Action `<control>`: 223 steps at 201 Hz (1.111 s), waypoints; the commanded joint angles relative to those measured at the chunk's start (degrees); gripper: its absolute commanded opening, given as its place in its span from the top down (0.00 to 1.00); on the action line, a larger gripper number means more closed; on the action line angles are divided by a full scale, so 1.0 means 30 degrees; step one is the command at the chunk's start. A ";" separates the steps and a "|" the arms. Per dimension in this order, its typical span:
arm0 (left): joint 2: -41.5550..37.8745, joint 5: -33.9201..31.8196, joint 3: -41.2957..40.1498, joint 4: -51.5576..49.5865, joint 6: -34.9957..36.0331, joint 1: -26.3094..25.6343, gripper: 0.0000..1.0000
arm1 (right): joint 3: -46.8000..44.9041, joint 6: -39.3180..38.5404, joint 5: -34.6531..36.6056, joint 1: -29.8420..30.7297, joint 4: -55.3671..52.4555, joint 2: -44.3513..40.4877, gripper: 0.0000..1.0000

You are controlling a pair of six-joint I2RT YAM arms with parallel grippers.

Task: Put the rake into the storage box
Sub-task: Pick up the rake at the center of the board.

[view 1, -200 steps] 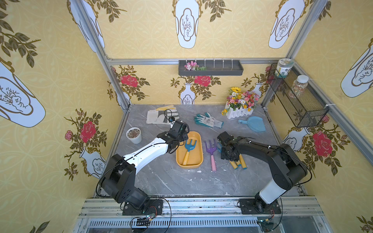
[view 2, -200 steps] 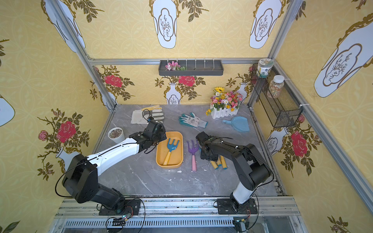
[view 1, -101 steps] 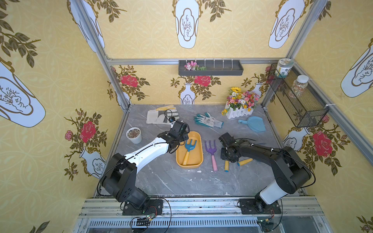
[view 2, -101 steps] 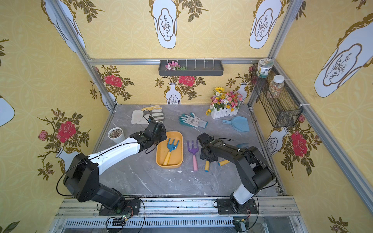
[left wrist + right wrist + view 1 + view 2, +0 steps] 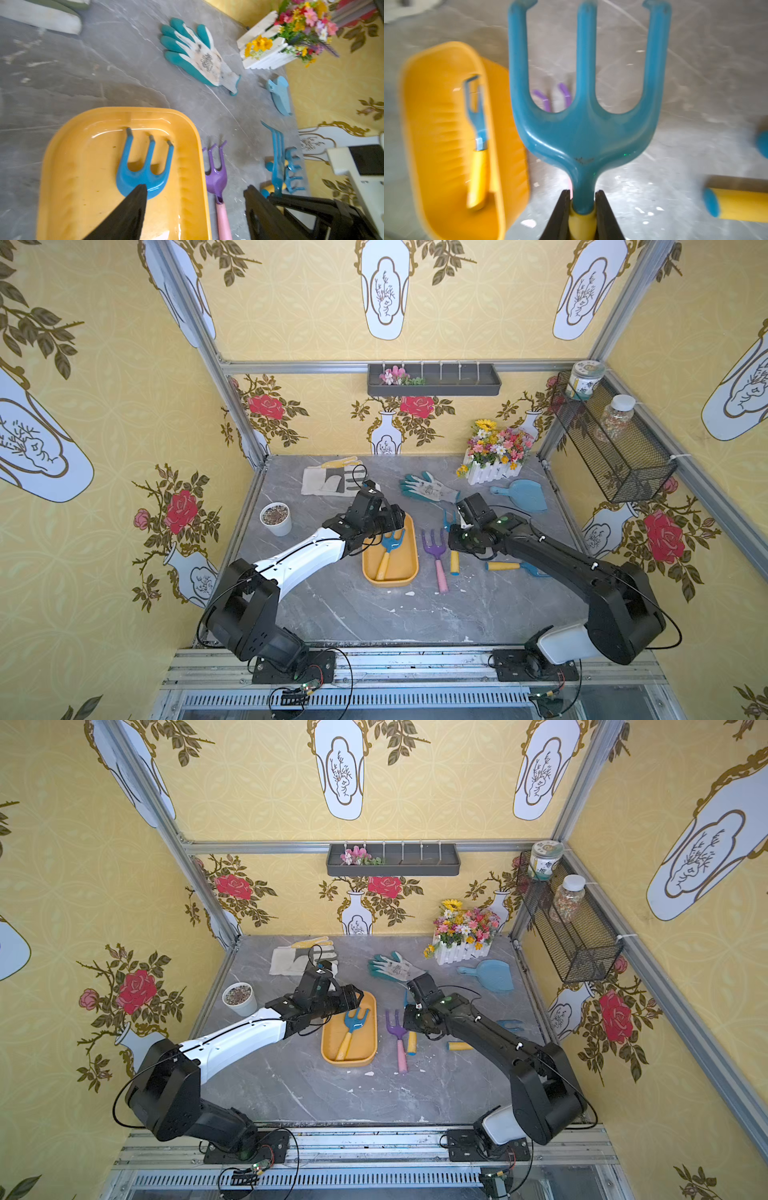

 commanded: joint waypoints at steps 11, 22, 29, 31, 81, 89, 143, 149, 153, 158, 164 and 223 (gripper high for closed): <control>0.0006 0.3316 -0.0319 0.2430 0.0484 0.0018 0.19 | -0.0345 -0.0026 -0.4723 0.0382 0.4298 -0.0589 0.85; 0.0028 0.3586 -0.0385 0.2561 0.0413 0.0030 0.19 | -0.0312 -0.0096 -0.5576 0.0636 0.5036 -0.0545 0.85; 0.0032 0.3714 -0.0444 0.2663 0.0372 0.0019 0.19 | -0.0258 -0.0208 -0.5832 0.0879 0.5284 -0.0440 0.85; 0.0026 0.3744 -0.0471 0.2667 0.0363 0.0016 0.19 | -0.0203 -0.0238 -0.5889 0.0944 0.5321 -0.0443 0.85; 0.0054 0.4432 -0.0680 0.2991 0.0258 0.0007 0.19 | 0.0683 -0.0666 -0.5518 0.2630 0.5230 0.0794 0.84; -0.0004 0.4411 -0.0723 0.3020 0.0222 0.0015 0.19 | 0.0792 -0.0680 -0.5452 0.2762 0.5228 0.0913 0.84; 0.0141 0.4669 -0.0903 0.3020 0.0153 0.0015 0.38 | 0.1041 -0.0810 -0.5186 0.3007 0.5142 0.0846 0.84; 0.0134 0.4581 -0.0927 0.3020 0.0106 0.0015 0.39 | 0.1099 -0.0821 -0.5184 0.3007 0.5089 0.0838 0.84; 0.0115 0.4518 -0.0941 0.3027 0.0097 0.0015 0.40 | 0.1172 -0.0859 -0.5200 0.3005 0.5044 0.0817 0.84; 0.0118 0.4452 -0.0951 0.3020 0.0080 0.0015 0.40 | 0.1221 -0.0852 -0.5214 0.2999 0.4971 0.0816 0.84; 0.0072 0.4349 -0.0972 0.3020 0.0074 0.0015 0.41 | 0.1286 -0.0895 -0.5244 0.3006 0.4884 0.0812 0.84; 0.0288 0.4623 -0.0757 0.3020 -0.0001 0.0015 0.43 | 0.1698 -0.1116 -0.5003 0.3035 0.4802 0.0735 0.83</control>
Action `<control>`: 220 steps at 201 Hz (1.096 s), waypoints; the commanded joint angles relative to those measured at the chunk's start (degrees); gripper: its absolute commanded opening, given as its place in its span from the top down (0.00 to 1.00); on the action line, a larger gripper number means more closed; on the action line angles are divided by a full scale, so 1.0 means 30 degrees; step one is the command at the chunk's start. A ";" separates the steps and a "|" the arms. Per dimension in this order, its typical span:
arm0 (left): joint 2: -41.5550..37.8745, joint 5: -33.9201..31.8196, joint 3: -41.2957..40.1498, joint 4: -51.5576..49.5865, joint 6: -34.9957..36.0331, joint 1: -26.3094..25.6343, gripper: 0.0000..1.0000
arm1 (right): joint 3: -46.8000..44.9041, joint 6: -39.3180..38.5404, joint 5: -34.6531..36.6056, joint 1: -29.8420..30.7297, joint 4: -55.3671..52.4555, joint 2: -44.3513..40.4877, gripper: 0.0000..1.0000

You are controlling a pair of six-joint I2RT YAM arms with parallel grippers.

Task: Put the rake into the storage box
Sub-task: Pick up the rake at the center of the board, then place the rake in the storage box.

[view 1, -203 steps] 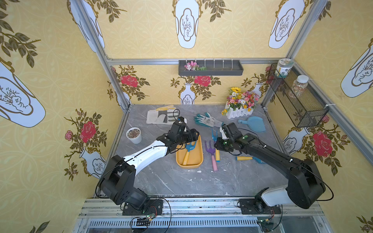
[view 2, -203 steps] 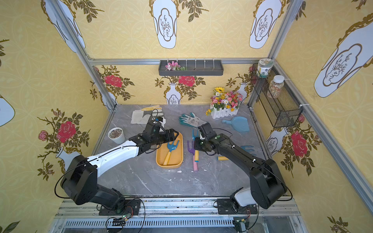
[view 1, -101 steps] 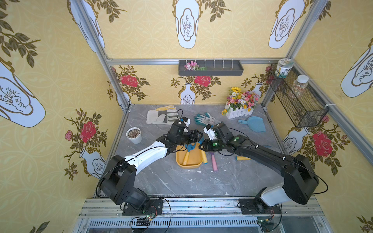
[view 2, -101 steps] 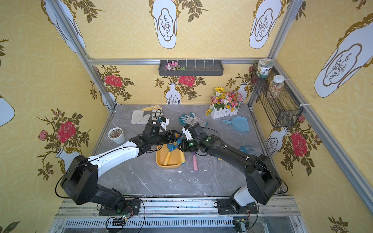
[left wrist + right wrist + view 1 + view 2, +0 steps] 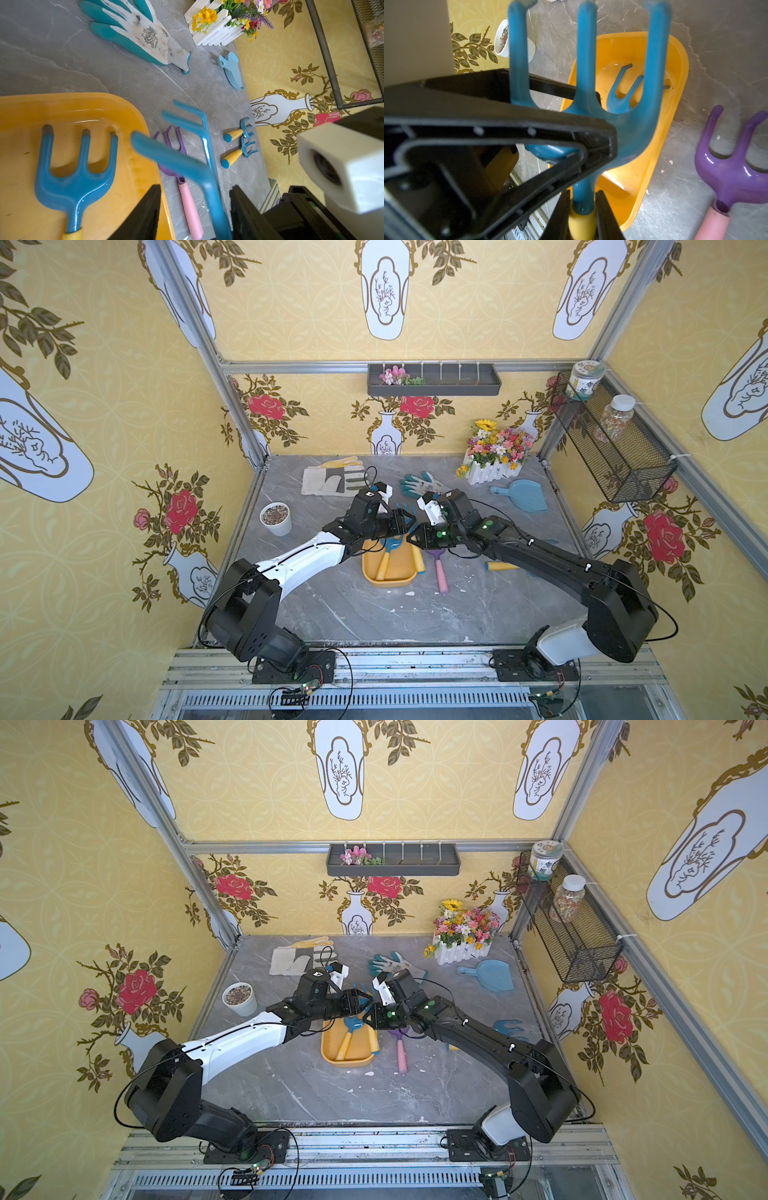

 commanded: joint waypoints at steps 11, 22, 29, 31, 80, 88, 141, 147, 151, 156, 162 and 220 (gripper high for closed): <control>0.0284 0.0298 0.0179 0.0339 0.0107 0.0015 0.47 | 0.0446 -0.0366 0.0177 0.0078 0.0372 0.0049 0.83; 0.0346 0.0374 0.0209 0.0339 0.0109 0.0015 0.66 | 0.0456 -0.0387 0.0206 0.0099 0.0372 0.0112 0.83; 0.0363 0.0390 0.0209 0.0317 0.0133 0.0015 0.77 | 0.0439 -0.0322 0.0250 0.0092 0.0372 0.0138 0.82; 0.0376 0.0376 0.0224 0.0297 0.0153 0.0000 0.80 | 0.0457 -0.0320 0.0261 0.0104 0.0372 0.0139 0.82; -0.0123 -0.0947 -0.0320 -0.0451 0.0376 -0.0072 1.00 | 0.0400 0.0101 0.0509 0.0179 0.0520 0.0475 0.67; -0.0259 -0.1081 -0.0509 -0.0452 0.0384 -0.0068 1.00 | 0.0391 0.0271 0.0655 0.0194 0.0542 0.0490 0.61; -0.1533 -0.3737 -0.2189 0.0485 0.0816 -0.0102 1.00 | -0.0066 0.0558 0.1587 0.0165 0.0811 0.0176 0.51; -0.1623 -0.4157 -0.2341 0.0618 0.0825 -0.0130 1.00 | -0.0137 0.0502 0.1683 0.0165 0.0783 0.0140 0.51; -0.1652 -0.4400 -0.2457 0.0721 0.0839 -0.0132 1.00 | -0.0192 0.0500 0.1749 0.0151 0.0782 0.0097 0.51; -0.1671 -0.4756 -0.2556 0.0819 0.0886 -0.0132 1.00 | -0.0238 0.0507 0.1824 0.0165 0.0757 0.0055 0.51; -0.1653 -0.5148 -0.2674 0.0955 0.0978 -0.0132 1.00 | -0.0302 0.0536 0.1860 0.0166 0.0782 0.0001 0.51; 0.0428 -0.5703 -0.2456 0.1685 0.1526 -0.0242 1.00 | -0.0949 0.0778 0.2392 0.0133 0.1063 -0.0273 0.51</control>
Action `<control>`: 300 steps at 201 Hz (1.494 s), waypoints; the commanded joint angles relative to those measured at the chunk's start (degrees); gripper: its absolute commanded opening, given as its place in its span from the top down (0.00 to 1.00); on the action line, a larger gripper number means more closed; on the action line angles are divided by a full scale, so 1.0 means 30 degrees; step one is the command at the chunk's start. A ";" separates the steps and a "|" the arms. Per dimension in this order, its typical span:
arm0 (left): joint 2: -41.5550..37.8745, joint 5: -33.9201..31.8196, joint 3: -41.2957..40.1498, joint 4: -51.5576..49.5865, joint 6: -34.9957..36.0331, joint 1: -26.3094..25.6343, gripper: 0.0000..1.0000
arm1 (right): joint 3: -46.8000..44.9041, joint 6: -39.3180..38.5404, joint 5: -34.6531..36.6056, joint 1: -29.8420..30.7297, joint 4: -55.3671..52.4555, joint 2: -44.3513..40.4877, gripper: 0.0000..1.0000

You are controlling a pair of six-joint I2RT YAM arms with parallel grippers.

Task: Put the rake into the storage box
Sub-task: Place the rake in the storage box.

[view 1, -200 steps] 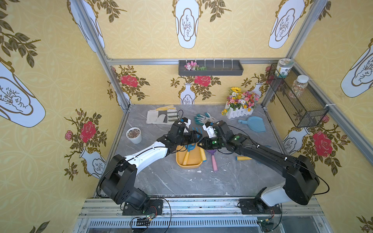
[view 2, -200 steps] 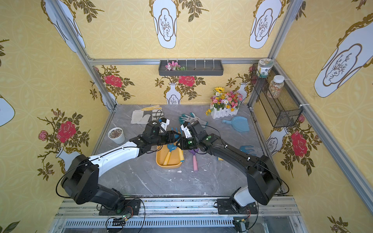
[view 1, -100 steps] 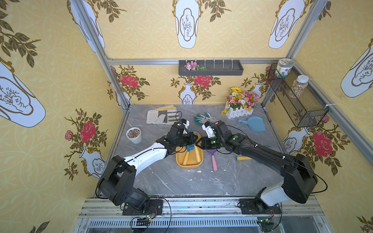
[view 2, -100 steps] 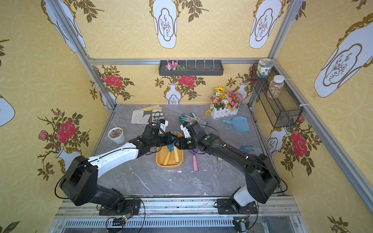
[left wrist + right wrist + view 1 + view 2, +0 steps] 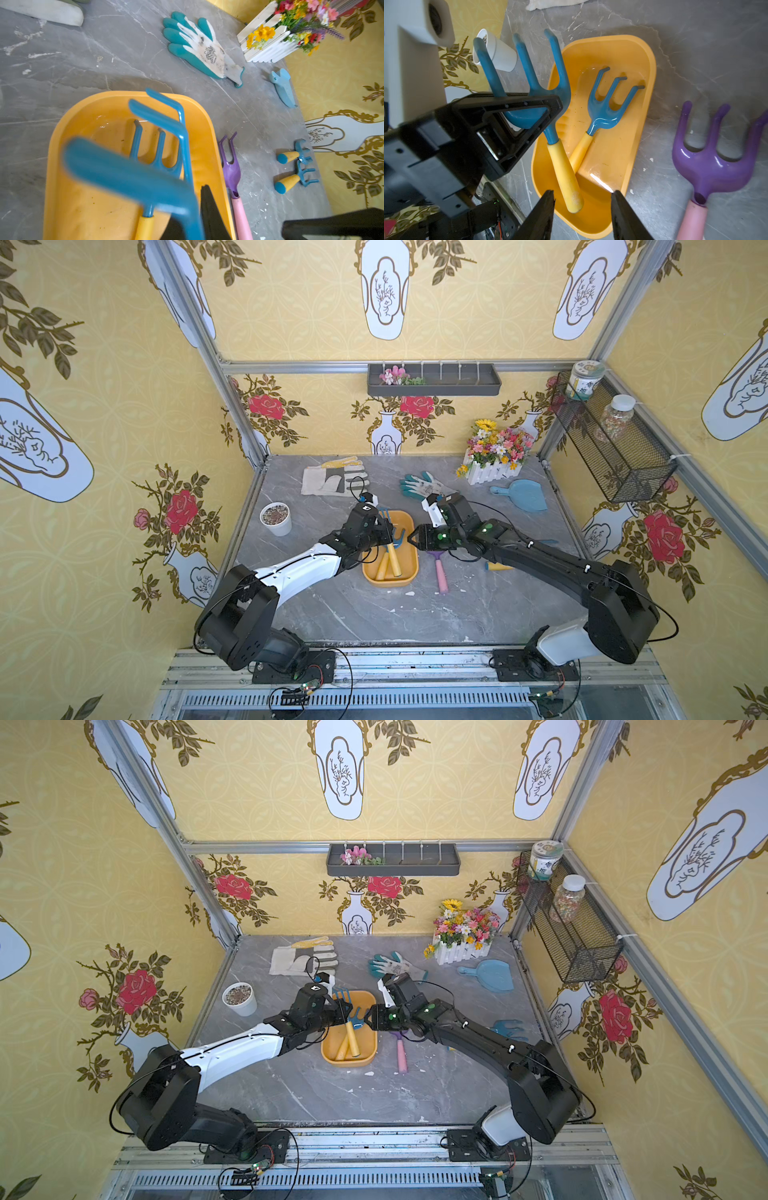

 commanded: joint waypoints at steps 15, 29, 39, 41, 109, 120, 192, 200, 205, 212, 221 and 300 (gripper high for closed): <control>0.1558 0.0634 0.0708 0.0892 0.0578 -0.0118 1.00 | -0.0038 0.0094 0.0803 0.0020 0.0659 -0.0017 0.51; 0.2001 0.1316 0.1024 0.0949 0.0611 -0.0234 1.00 | 0.0022 0.0210 0.1158 -0.0036 0.0590 0.0057 0.51; 0.2252 0.1785 0.1116 0.0980 0.0648 -0.0357 1.00 | 0.0022 0.0181 0.1212 -0.0089 0.0571 0.0177 0.51; 0.2286 0.1872 0.1117 0.0980 0.0652 -0.0387 1.00 | 0.0049 0.0185 0.1251 -0.0095 0.0551 0.0186 0.51; 0.3983 0.3279 0.1256 0.0980 0.0234 -0.0631 1.00 | -0.0299 0.0319 0.1309 -0.0244 0.0853 0.0511 0.51; 0.4299 0.3367 0.1401 0.0980 0.0205 -0.0631 1.00 | -0.0331 0.0343 0.1271 -0.0244 0.0886 0.0569 0.51; 0.5905 0.4505 0.3246 -0.0454 0.0378 -0.0631 0.89 | -0.0269 0.0140 0.1400 -0.0244 0.0383 0.0497 0.51; 0.5960 0.4534 0.3363 -0.0470 0.0337 -0.0631 0.87 | -0.0313 0.0119 0.1620 -0.0248 0.0238 0.0439 0.51; 0.5969 0.4463 0.3433 -0.0571 0.0362 -0.0631 0.87 | -0.0347 0.0176 0.1835 -0.0257 0.0149 0.0384 0.51; 0.5920 0.4253 0.3509 -0.0763 0.0354 -0.0645 0.86 | -0.0457 0.0206 0.2098 -0.0273 0.0125 0.0287 0.50; 0.5813 0.3899 0.3540 -0.1120 0.0380 -0.0635 0.80 | -0.0635 0.0242 0.2460 -0.0317 0.0101 0.0168 0.50; 0.4839 0.0926 0.3835 -0.3727 -0.0420 -0.0664 0.47 | 0.0411 0.0782 0.4132 -0.1472 -0.0987 0.0833 0.44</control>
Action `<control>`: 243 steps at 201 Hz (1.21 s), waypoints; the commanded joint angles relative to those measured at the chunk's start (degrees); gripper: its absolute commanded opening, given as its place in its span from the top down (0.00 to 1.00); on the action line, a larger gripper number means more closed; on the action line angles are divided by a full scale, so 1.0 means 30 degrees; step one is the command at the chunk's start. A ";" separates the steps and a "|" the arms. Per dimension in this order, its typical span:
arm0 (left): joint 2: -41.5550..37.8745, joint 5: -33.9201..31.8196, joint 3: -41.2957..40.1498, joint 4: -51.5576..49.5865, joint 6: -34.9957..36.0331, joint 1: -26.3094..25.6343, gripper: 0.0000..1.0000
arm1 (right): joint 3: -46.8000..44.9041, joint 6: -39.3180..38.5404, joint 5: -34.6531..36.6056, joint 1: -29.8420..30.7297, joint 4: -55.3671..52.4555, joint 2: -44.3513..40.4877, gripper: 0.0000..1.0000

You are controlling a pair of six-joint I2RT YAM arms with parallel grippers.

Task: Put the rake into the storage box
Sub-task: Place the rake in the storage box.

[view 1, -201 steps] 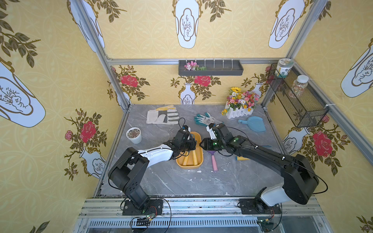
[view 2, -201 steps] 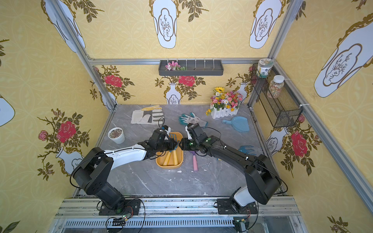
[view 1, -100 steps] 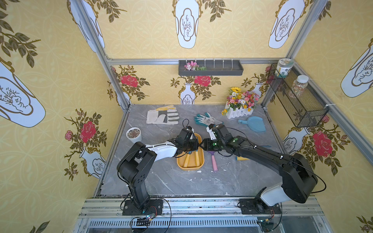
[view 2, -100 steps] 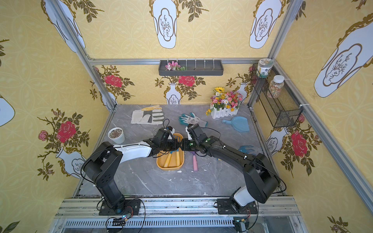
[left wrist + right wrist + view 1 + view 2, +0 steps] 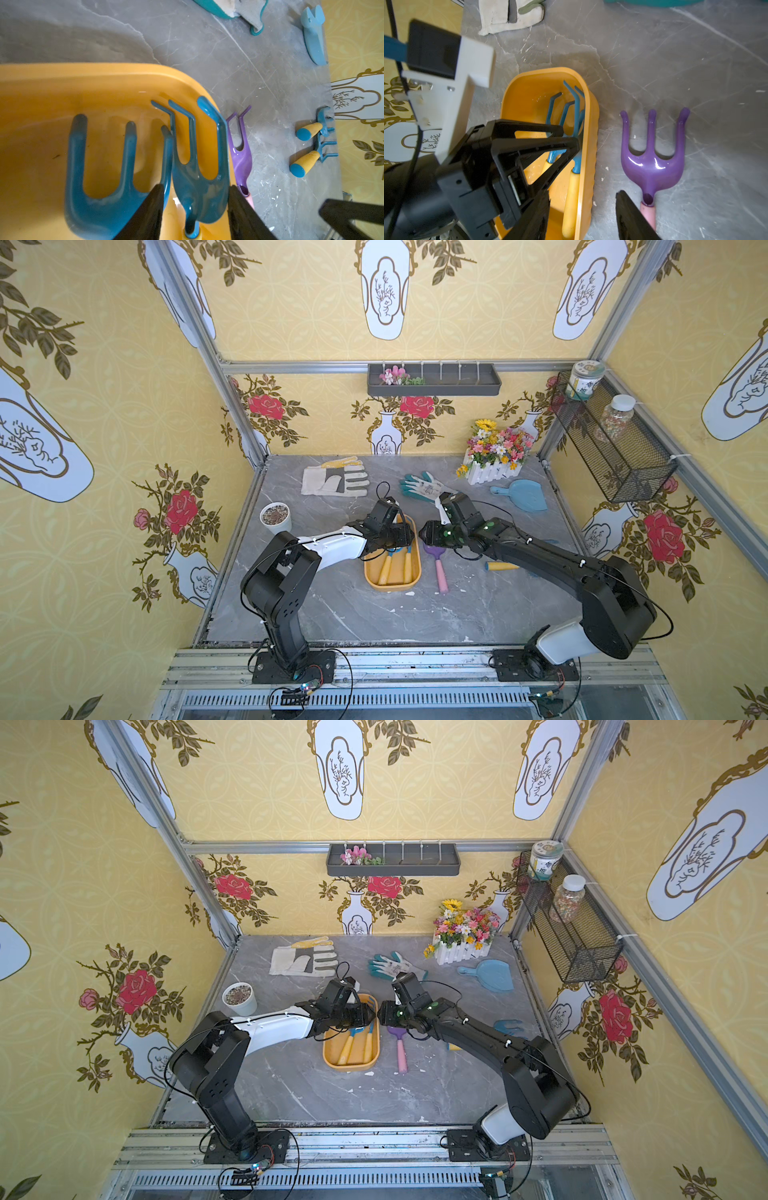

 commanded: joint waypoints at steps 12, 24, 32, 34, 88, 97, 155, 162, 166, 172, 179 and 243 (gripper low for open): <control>-0.0980 -0.3047 -0.0344 -0.1349 -0.1041 -0.0013 0.47 | 0.0541 0.0560 0.2277 -0.0307 -0.1302 0.0077 0.44; -0.1533 -0.4042 -0.0513 -0.1450 -0.1387 -0.0006 0.46 | 0.0305 0.0893 0.2687 -0.0537 -0.1556 -0.0054 0.44; -0.1846 -0.4299 -0.0571 -0.1408 -0.1464 -0.0023 0.47 | 0.0097 0.0981 0.2512 -0.0692 -0.1532 -0.0113 0.44; -0.1927 -0.4324 -0.0583 -0.1392 -0.1453 -0.0009 0.47 | 0.0076 0.0966 0.2461 -0.0722 -0.1543 -0.0129 0.44; -0.2207 -0.4181 -0.0540 -0.0913 -0.1443 -0.0004 0.57 | -0.0986 0.1431 0.2634 -0.0741 -0.1620 -0.0789 0.44; -0.2142 -0.3776 -0.0402 -0.0762 -0.1205 -0.0014 0.65 | -0.0964 0.1432 0.2611 -0.0741 -0.1663 -0.0734 0.45; -0.0561 -0.2845 0.1147 -0.0870 -0.0247 -0.0622 0.67 | -0.0514 0.1262 0.2530 -0.0741 -0.1766 -0.0335 0.45; -0.0339 -0.2922 0.1309 -0.1016 -0.0155 -0.0620 0.67 | -0.0467 0.1228 0.2522 -0.0741 -0.1763 -0.0298 0.46; -0.0222 -0.3005 0.1459 -0.1157 -0.0111 -0.0620 0.67 | -0.0459 0.1228 0.2514 -0.0741 -0.1754 -0.0291 0.45; 0.0007 -0.3174 0.1662 -0.1332 -0.0066 -0.0620 0.67 | -0.0445 0.1183 0.2515 -0.0741 -0.1749 -0.0267 0.45; 0.0258 -0.3408 0.1932 -0.1660 -0.0067 -0.0623 0.67 | -0.0379 0.1157 0.2512 -0.0741 -0.1751 -0.0262 0.46; 0.1908 -0.6339 0.3413 -0.4564 -0.0405 -0.0620 0.77 | -0.0877 0.1354 0.2590 -0.0756 -0.1664 -0.0664 0.45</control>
